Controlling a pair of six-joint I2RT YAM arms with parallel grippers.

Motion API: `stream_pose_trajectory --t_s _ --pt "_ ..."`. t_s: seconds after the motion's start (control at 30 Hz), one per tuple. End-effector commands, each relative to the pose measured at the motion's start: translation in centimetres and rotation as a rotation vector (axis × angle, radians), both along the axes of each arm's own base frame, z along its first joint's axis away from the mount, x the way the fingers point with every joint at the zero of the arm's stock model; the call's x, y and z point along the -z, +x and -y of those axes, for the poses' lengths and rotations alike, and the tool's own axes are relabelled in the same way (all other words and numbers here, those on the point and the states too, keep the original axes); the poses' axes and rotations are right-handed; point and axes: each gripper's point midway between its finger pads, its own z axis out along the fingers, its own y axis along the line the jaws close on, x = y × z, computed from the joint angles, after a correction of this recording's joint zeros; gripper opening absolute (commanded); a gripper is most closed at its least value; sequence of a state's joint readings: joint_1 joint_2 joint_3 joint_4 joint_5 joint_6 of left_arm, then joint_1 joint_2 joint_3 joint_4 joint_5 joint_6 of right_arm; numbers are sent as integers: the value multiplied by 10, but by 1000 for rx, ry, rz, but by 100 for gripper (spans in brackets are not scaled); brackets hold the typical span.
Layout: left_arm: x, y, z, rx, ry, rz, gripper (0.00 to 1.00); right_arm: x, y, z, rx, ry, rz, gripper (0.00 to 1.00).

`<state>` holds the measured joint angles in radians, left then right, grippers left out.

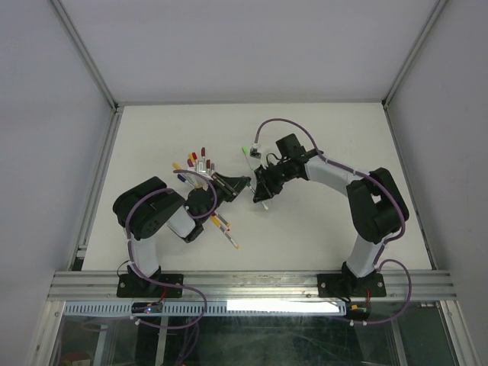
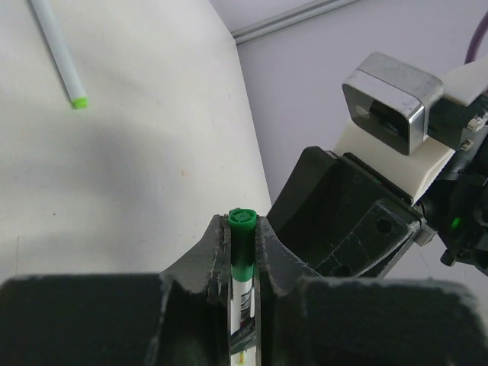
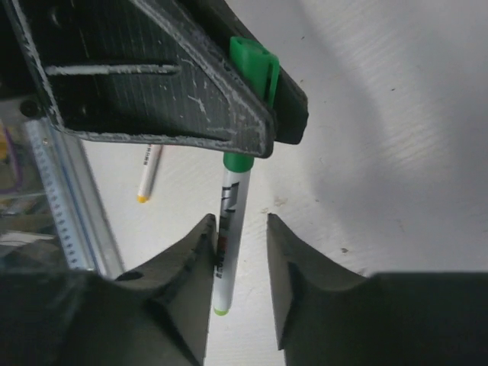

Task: Open the pen caps
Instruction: Open the pen cap from the pen, then place the pen at the center of the board.

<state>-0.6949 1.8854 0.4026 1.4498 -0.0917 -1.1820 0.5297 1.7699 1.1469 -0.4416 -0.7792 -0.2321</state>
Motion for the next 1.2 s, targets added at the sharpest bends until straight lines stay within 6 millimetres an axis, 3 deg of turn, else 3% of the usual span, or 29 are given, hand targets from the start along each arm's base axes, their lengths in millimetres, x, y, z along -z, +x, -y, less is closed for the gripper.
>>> stream_pose_trajectory --t_s 0.0,0.1,0.33,0.43,0.6,0.67,0.77,0.9,1.07,1.17 --pt "-63 -12 4 39 -115 224 0 -31 -1 -12 -20 89 8 21" --pt "-77 -1 -11 -50 -94 298 0 -34 -2 -12 -17 93 -2 1" --pt "-128 79 -95 -366 -23 357 0 -38 -10 -12 -31 109 -39 0" --pt "-145 101 -123 -474 -7 330 0 -40 -12 -13 -38 119 -45 0" --pt "-161 111 -134 -503 -5 318 0 -41 -10 -12 -37 116 -31 0" --pt "-165 107 -130 -473 14 331 0 -39 3 -6 11 82 3 0" --pt "-162 93 -118 -381 72 342 0 -22 50 28 205 -56 113 0" --pt "-140 69 -101 -248 153 281 0 1 115 108 484 -266 214 0" --pt "-124 38 -85 -227 276 282 0 11 150 186 694 -434 264 5" --pt "-121 25 -74 -215 306 290 0 20 160 225 770 -557 278 7"
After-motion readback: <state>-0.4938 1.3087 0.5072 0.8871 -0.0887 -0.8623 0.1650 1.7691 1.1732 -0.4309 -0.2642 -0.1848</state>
